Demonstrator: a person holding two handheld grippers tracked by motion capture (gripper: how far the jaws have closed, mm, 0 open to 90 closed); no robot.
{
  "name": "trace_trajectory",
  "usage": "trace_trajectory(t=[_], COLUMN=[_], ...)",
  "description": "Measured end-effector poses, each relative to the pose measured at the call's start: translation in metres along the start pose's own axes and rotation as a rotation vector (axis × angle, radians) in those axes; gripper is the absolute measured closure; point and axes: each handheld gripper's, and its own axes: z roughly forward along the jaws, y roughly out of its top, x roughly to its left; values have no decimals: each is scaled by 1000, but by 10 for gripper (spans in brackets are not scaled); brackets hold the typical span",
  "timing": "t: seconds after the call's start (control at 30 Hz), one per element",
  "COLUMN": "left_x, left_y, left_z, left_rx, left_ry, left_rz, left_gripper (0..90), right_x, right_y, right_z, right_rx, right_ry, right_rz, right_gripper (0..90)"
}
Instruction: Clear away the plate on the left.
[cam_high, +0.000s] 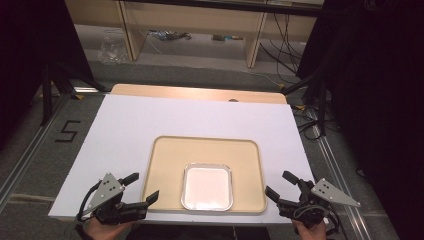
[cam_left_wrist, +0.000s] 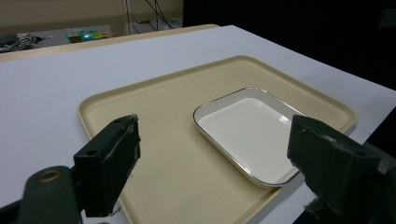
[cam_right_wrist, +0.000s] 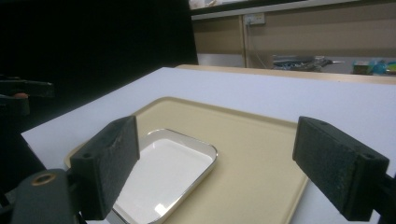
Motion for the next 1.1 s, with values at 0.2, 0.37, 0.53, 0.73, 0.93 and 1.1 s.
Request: trace_trajectory(t=[0.2, 0.37, 0.53, 0.73, 0.93, 1.1], left_x=[-3, -1, -1, -1, 0, 1], left_y=[-2, -2, -1, -1, 0, 0], left_z=[-4, -4, -5, -6, -6, -6], left_rx=[2, 1, -6, -18, -17, -17], left_ry=[16, 18, 15, 26, 29, 29], left_rz=[-16, -25, -19, -44, -28, -33], left_gripper=[171, 174, 177, 177, 178, 178], right_x=[0, -1, 0, -1, 0, 0], right_y=[0, 0, 0, 0, 1, 1], right_z=[0, 1, 1, 0, 0, -1], right_rx=[-4, -11, -11, -10, -5, -9], right_ry=[2, -5, -13, 3, -1, 6], right_rz=[3, -16, -13, -16, -12, -13], right_gripper=[156, 156, 156, 156, 156, 156])
